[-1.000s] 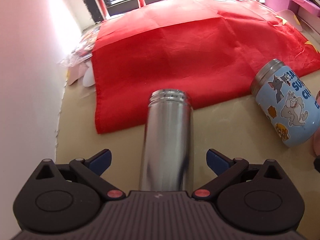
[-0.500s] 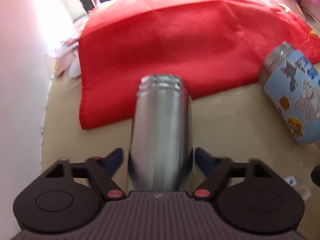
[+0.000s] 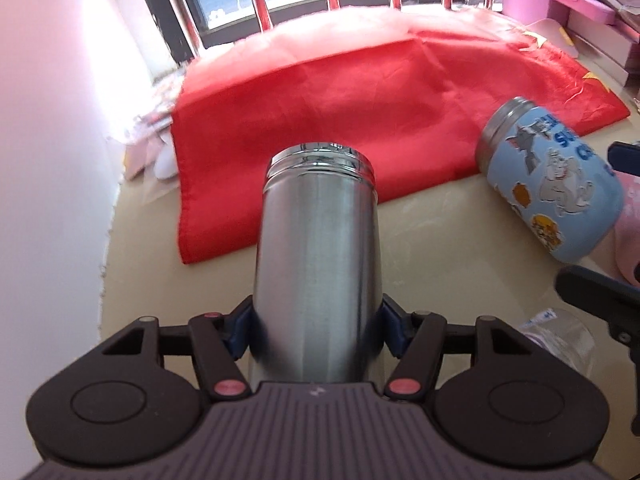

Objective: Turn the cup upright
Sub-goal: 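Close the left gripper around the silver thermos body, then lift the thermos with the left gripper and lay it back down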

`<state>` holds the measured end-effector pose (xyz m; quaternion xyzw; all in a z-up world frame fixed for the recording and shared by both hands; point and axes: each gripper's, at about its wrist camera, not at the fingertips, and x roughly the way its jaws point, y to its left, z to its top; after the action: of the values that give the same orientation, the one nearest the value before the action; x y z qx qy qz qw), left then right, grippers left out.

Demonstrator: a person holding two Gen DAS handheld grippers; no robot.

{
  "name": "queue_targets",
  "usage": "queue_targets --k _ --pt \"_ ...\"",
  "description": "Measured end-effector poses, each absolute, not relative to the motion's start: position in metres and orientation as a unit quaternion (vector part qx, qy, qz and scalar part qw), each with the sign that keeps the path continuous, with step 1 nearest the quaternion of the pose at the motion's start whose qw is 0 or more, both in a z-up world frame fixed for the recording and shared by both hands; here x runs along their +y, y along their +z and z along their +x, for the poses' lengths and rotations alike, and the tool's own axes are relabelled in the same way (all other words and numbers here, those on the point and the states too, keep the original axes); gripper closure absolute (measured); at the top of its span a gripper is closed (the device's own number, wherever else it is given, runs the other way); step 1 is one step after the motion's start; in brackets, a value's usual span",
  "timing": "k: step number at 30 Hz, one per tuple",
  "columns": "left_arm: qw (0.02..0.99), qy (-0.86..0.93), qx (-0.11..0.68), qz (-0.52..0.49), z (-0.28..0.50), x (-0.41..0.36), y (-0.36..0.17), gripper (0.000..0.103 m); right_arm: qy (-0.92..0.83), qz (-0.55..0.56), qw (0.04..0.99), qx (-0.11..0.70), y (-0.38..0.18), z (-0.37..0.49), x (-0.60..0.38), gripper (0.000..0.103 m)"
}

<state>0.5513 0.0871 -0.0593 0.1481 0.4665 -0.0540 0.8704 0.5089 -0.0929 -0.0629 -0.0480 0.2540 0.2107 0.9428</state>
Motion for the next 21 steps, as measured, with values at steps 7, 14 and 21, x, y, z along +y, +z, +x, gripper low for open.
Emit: queue_targets --k 7,14,21 --pt "0.883 -0.043 0.437 0.168 0.518 0.086 -0.028 0.04 0.217 -0.052 0.946 0.237 -0.046 0.486 -0.091 0.0" --pt "0.892 -0.033 0.412 0.182 0.463 0.082 0.002 0.04 0.223 -0.054 0.948 0.22 -0.026 0.445 -0.097 0.0" --pt "0.896 -0.045 0.395 0.198 0.394 0.064 0.013 0.04 0.228 -0.056 0.949 0.211 -0.016 0.394 -0.111 0.0"
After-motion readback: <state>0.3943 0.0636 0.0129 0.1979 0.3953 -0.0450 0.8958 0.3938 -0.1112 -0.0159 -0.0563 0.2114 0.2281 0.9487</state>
